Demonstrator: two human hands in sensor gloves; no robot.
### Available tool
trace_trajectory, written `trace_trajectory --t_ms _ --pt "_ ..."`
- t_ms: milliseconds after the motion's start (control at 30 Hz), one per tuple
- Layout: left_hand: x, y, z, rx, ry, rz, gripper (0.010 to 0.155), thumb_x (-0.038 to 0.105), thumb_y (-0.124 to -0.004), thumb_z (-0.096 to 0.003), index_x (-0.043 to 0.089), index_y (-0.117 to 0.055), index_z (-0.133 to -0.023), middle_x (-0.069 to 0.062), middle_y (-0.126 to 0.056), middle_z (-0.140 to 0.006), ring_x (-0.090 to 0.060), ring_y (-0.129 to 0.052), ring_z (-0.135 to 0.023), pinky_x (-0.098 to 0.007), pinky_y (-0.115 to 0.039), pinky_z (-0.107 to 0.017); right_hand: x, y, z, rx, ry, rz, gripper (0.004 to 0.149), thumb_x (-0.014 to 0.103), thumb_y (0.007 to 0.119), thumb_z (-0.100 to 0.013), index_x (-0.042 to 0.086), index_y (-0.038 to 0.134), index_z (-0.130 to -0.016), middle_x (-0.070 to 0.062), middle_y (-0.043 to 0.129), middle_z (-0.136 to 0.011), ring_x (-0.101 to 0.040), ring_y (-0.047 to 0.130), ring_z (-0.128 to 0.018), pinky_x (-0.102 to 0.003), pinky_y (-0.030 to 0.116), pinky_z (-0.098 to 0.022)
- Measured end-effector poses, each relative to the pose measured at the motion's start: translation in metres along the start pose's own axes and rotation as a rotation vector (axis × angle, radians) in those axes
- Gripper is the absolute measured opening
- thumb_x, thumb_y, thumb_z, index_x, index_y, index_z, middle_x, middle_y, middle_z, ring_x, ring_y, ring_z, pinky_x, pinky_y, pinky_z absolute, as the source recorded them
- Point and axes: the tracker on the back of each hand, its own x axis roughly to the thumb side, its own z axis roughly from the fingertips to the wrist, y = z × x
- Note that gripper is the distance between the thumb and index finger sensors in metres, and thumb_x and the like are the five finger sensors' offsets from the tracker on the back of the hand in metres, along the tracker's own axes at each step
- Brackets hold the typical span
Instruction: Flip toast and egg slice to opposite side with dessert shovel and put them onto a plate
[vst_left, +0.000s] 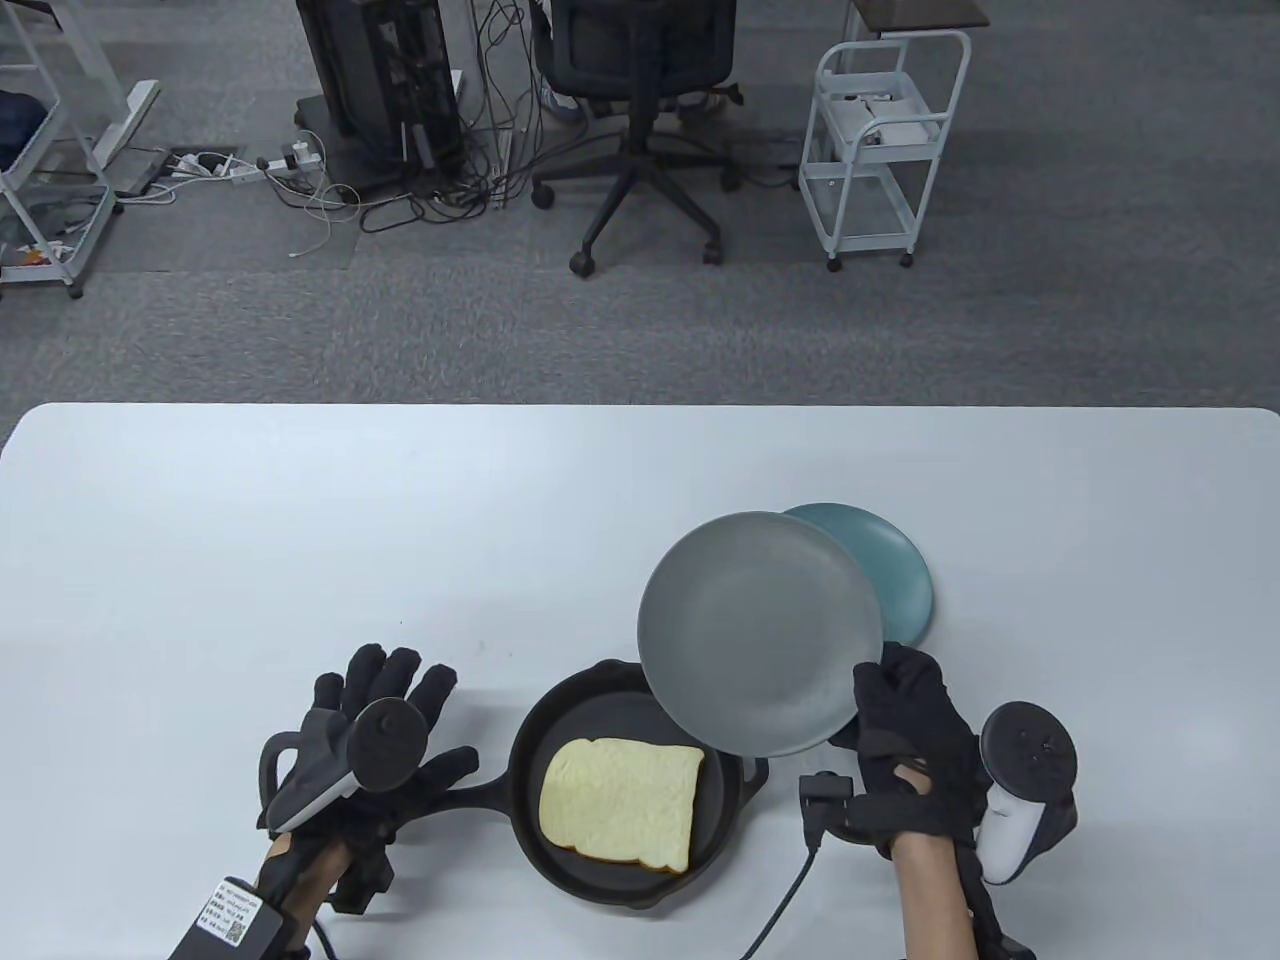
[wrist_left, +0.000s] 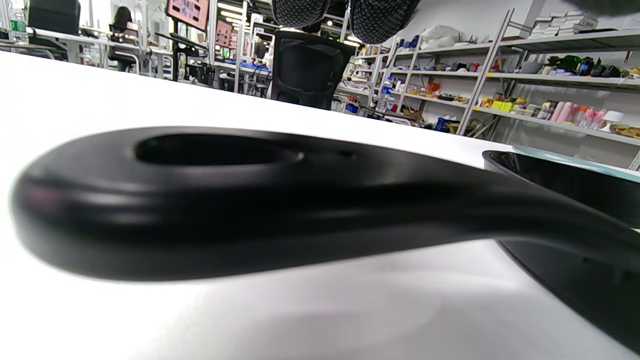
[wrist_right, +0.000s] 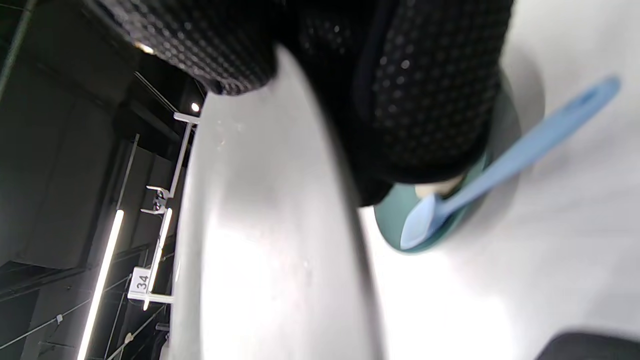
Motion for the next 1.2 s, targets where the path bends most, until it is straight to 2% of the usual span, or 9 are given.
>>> trace_trajectory --t_ms 133,300,500,633,767,1000,1200 --pt "0.0 0.0 0.0 0.001 -0.003 0.004 0.093 0.075 -0.054 -0.0283 0.033 -0.043 -0.111 -0.01 -0.034 -0.123 -0.046 -0.023 -0.114 -0.067 -0.024 -0.078 0.014 0.03 -0.007 0.111 0.076 0.007 0.055 0.032 0.081 -0.048 0.009 0.066 -0.096 -0.009 0.099 -0.074 -0.026 0.11 -0.047 -0.031 0.096 -0.031" --pt "-0.001 0.0 -0.001 -0.001 -0.001 0.005 0.093 0.075 -0.055 -0.0283 0.033 -0.043 -0.11 -0.01 -0.034 -0.123 -0.046 -0.023 -0.114 -0.067 -0.024 -0.079 0.033 0.085 -0.023 0.198 0.14 -0.013 0.062 0.031 0.078 -0.049 0.006 0.057 -0.101 -0.01 0.094 -0.08 -0.028 0.107 -0.053 -0.033 0.094 -0.036" --pt "-0.001 -0.001 -0.002 -0.015 0.001 0.006 0.093 0.075 -0.055 -0.0282 0.033 -0.043 -0.111 -0.01 -0.034 -0.123 -0.046 -0.023 -0.114 -0.067 -0.024 -0.079 0.031 0.14 -0.048 0.228 0.271 -0.015 0.063 0.028 0.077 -0.049 0.004 0.053 -0.102 -0.01 0.091 -0.083 -0.028 0.106 -0.057 -0.033 0.093 -0.038" --pt "0.0 -0.001 -0.003 -0.022 0.0 -0.001 0.093 0.075 -0.055 -0.0281 0.033 -0.043 -0.111 -0.01 -0.033 -0.123 -0.046 -0.023 -0.114 -0.067 -0.023 -0.079 0.019 0.171 -0.067 0.204 0.344 0.063 0.061 0.026 0.077 -0.049 0.005 0.055 -0.102 -0.011 0.091 -0.083 -0.029 0.106 -0.057 -0.033 0.093 -0.038" --pt "-0.002 0.0 -0.003 -0.017 0.005 0.014 0.093 0.075 -0.055 -0.0282 0.033 -0.043 -0.111 -0.01 -0.033 -0.123 -0.046 -0.022 -0.114 -0.067 -0.023 -0.079 0.005 0.19 -0.082 0.174 0.406 0.142 0.061 0.026 0.077 -0.048 0.004 0.056 -0.101 -0.012 0.091 -0.083 -0.029 0.106 -0.056 -0.034 0.093 -0.038" --pt "-0.002 0.0 -0.003 -0.024 0.009 0.013 0.093 0.074 -0.055 -0.0282 0.033 -0.044 -0.111 -0.01 -0.033 -0.123 -0.046 -0.022 -0.114 -0.067 -0.023 -0.079 -0.014 0.2 -0.094 0.116 0.438 0.25 0.06 0.025 0.078 -0.048 0.003 0.058 -0.1 -0.015 0.092 -0.082 -0.03 0.107 -0.055 -0.034 0.093 -0.037" --pt "-0.006 0.003 -0.002 -0.016 0.023 0.028 0.093 0.074 -0.055 -0.0282 0.033 -0.044 -0.111 -0.01 -0.033 -0.123 -0.046 -0.022 -0.114 -0.067 -0.023 -0.079 -0.026 0.203 -0.098 0.167 0.499 0.229 0.062 0.023 0.079 -0.048 -0.002 0.057 -0.1 -0.018 0.092 -0.082 -0.03 0.108 -0.056 -0.033 0.095 -0.037"
